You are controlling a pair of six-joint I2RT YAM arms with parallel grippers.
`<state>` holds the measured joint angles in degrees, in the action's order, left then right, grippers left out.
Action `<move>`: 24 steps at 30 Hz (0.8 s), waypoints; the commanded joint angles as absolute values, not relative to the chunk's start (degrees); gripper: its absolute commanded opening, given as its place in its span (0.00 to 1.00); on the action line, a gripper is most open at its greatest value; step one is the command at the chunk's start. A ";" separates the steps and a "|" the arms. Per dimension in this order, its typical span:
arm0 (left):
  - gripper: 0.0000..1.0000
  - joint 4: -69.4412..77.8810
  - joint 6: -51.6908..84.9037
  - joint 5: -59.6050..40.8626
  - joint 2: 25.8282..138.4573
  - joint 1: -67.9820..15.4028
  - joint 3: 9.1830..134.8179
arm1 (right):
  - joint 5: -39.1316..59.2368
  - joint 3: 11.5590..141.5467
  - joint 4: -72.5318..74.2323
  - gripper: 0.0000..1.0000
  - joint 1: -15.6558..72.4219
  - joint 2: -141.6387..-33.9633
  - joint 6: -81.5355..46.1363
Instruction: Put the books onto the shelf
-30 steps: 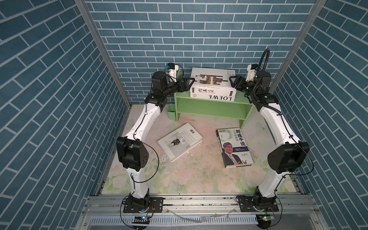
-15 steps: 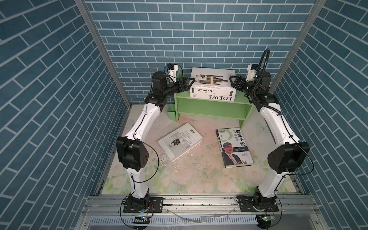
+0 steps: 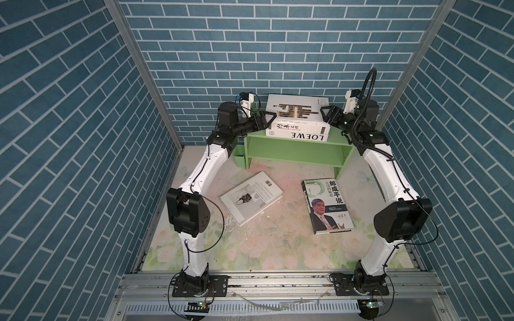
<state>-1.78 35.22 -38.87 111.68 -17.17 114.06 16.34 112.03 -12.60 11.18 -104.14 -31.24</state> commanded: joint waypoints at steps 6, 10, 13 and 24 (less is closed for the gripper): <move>0.85 -0.59 35.53 -40.51 113.46 -17.80 117.76 | 17.60 111.62 -11.71 0.74 10.94 -102.70 -32.87; 0.85 -0.97 35.53 -40.87 114.15 -18.09 118.83 | 17.58 112.05 -11.69 0.74 10.98 -102.96 -32.87; 0.85 -1.05 35.46 -40.96 114.47 -18.19 119.32 | 17.49 112.48 -11.86 0.74 10.99 -103.24 -32.70; 0.86 -2.89 34.36 -39.45 115.40 -18.11 121.16 | 17.82 111.98 -11.91 0.74 10.97 -103.29 -33.05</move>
<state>-2.76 35.16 -39.70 114.15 -17.91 119.26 16.88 112.01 -12.58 11.18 -104.14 -31.70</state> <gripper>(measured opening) 0.855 0.740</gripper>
